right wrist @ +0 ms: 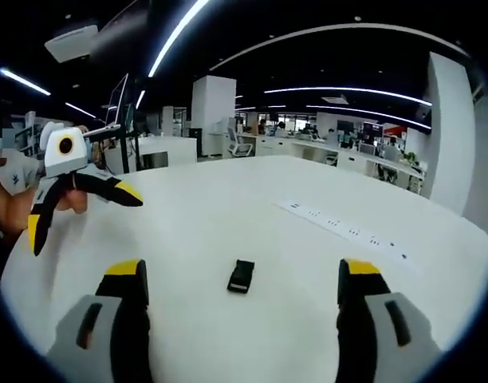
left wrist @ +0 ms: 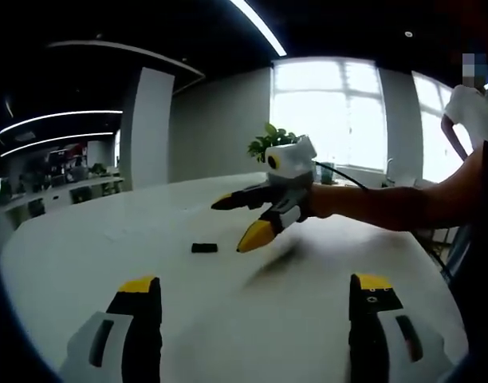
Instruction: Snap the two parts of the plastic buckle together until the buckle closes and remains connected.
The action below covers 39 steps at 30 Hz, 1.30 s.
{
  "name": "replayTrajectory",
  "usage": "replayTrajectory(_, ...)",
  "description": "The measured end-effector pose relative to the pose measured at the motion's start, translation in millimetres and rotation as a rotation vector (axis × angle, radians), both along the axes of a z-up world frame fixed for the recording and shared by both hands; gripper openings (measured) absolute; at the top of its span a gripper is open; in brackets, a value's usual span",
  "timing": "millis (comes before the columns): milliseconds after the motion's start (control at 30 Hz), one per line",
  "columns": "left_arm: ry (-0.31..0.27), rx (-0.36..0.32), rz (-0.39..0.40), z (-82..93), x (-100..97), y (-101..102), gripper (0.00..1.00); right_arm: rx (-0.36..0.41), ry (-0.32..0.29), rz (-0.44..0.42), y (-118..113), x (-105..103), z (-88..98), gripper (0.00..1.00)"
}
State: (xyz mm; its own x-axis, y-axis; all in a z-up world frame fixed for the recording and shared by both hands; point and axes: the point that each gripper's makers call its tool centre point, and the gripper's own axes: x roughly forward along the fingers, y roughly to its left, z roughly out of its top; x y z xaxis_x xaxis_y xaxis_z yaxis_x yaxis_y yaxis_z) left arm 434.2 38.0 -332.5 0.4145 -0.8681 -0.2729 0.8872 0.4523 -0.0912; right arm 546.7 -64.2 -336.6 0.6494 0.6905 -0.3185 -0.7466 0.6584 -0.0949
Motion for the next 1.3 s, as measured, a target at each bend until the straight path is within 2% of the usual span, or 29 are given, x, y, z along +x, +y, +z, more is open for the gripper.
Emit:
replayTrajectory(367,-0.004,-0.014,0.009,1.5,1.8,0.2,0.99,0.042,0.001,-0.048,-14.5,-16.9,-4.8,1.0)
replayTrajectory(633,0.01,-0.011,0.019,-4.4,5.1,2.1,0.99,0.041,-0.035,-0.065,-19.3,-38.5,9.0,1.0)
replayTrajectory(700,-0.01,-0.024,0.03,-1.0,7.7,2.4,0.99,0.05,-0.041,-0.07,-21.5,-43.6,12.8,1.0)
replayTrajectory(1000,-0.021,-0.063,0.078,5.9,16.0,10.6,0.99,0.058,-0.058,-0.108,-36.8,-62.3,14.6,1.0)
replayTrajectory(1300,-0.019,-0.057,0.093,3.0,19.2,12.0,0.99,0.105,-0.066,-0.12,-46.2,-79.4,23.4,1.0)
